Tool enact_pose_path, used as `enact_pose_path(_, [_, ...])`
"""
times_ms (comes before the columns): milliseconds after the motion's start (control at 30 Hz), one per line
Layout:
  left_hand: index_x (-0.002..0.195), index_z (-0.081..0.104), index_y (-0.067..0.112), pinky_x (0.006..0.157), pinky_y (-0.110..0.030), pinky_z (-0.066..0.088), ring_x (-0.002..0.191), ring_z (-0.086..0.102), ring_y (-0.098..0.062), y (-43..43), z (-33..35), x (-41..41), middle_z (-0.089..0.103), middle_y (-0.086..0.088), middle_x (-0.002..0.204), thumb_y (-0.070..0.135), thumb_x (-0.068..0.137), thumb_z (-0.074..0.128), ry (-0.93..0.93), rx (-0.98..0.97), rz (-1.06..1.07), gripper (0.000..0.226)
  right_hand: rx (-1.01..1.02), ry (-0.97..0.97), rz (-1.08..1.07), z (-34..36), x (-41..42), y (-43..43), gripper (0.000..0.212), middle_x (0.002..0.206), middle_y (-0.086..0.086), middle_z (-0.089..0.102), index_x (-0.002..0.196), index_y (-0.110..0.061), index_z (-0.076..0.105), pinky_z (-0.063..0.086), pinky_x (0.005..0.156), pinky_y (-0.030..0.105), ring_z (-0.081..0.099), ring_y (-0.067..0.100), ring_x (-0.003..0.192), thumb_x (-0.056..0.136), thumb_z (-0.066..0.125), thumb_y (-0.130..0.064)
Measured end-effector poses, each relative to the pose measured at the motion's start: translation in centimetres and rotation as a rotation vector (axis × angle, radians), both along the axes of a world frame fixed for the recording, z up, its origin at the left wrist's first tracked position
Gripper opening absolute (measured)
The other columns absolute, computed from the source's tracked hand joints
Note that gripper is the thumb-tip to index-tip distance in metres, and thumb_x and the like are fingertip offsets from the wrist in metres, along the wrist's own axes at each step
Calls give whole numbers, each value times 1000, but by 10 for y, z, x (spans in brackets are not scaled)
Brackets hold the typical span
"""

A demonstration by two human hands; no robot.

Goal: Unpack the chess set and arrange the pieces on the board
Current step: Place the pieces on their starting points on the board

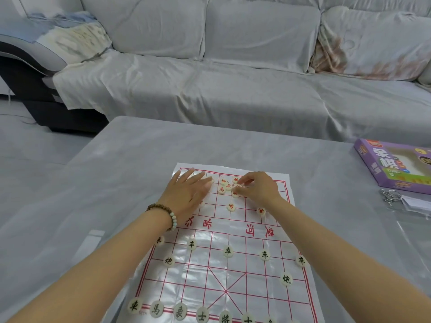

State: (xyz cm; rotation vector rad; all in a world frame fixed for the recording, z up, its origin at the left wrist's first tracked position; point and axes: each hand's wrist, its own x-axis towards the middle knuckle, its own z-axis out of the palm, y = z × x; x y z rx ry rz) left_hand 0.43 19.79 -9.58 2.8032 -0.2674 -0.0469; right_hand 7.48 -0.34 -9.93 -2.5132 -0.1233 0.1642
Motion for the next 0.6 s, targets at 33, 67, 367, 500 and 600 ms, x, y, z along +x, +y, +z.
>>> enact_pose_path(33, [144,22,36,115,-31,-7,143,1,-8,5,-1,-2,16,12,154,67,70,-17,-14,-11,20,90,18,-3,-5,-1,-1,1,27,98,-6,66,95,-23,69,48,92,40,58,12,91,75,75,-40])
enact_pose_path(67, [144,22,36,115,-31,-6,143,1,-8,9,-1,-4,17,13,154,71,69,-19,-25,-20,35,93,37,-8,-8,-1,-2,1,24,93,-8,64,93,-25,67,47,93,40,59,11,89,75,75,-38])
enact_pose_path(367, [146,19,31,115,-31,-4,143,2,-10,44,-13,-17,14,10,155,60,77,-14,-7,-49,107,82,272,-161,35,13,-12,11,8,83,-7,66,84,-20,66,45,68,13,59,6,75,80,73,-20])
enact_pose_path(500, [147,18,29,113,-27,-3,143,3,-10,59,-20,-24,13,9,155,48,96,-2,38,-79,132,58,253,-73,228,24,-17,39,9,82,-11,66,90,-18,72,44,68,11,59,3,75,82,70,-19])
enact_pose_path(600, [145,22,30,111,-24,-1,143,6,-9,64,-23,-27,17,10,154,40,98,2,33,-117,121,52,187,-40,328,25,-17,63,12,83,-9,66,94,-15,74,42,66,7,57,0,71,83,69,-18])
